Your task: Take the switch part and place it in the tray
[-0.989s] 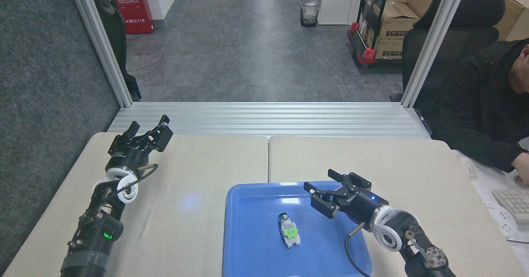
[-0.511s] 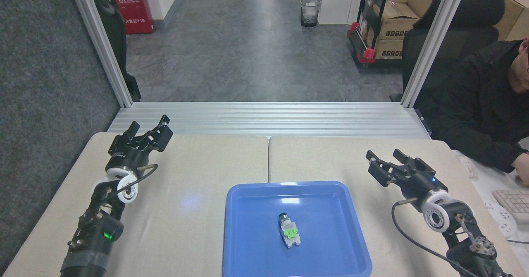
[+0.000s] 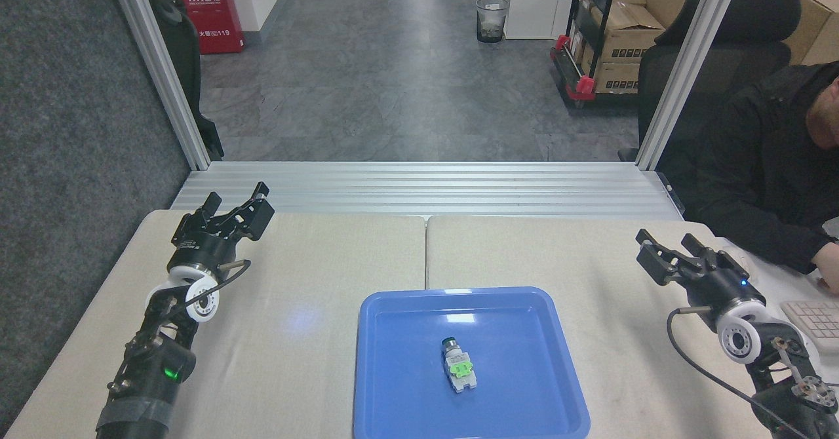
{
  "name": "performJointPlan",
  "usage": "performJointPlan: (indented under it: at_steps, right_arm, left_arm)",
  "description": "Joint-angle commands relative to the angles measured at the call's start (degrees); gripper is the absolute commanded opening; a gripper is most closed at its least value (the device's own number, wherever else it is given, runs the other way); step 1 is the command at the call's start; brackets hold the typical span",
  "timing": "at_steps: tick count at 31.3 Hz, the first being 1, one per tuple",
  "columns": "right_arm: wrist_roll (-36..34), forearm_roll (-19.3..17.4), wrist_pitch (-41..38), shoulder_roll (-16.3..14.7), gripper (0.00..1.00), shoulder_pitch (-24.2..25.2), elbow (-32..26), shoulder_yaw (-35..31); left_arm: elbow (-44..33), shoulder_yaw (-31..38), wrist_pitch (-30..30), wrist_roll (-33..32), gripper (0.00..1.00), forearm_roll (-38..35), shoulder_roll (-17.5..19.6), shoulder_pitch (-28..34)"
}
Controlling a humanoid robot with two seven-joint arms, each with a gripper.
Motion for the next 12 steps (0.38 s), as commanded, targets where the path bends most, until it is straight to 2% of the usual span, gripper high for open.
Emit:
performJointPlan:
  at_steps: [1,5,12]
  right_arm:
    - [-0.07,0.06,-0.14,-5.16,0.94,-1.87,1.01,-3.87]
    - [-0.16,0.59,-0.23,-6.91,0.94,-3.11,1.01,-3.25]
    - [-2.53,1.03,0.21,-6.92,0.94,-2.93,1.01,0.26]
  left_arm:
    - [0.0,-1.32,0.01,0.02,1.0,-0.06,0.01,-0.06]
    - [0.0,-1.32,0.01,0.02,1.0,0.03,0.01,0.03]
    - [0.09,-1.32,0.01,0.11,1.0,0.03,0.01,-0.06]
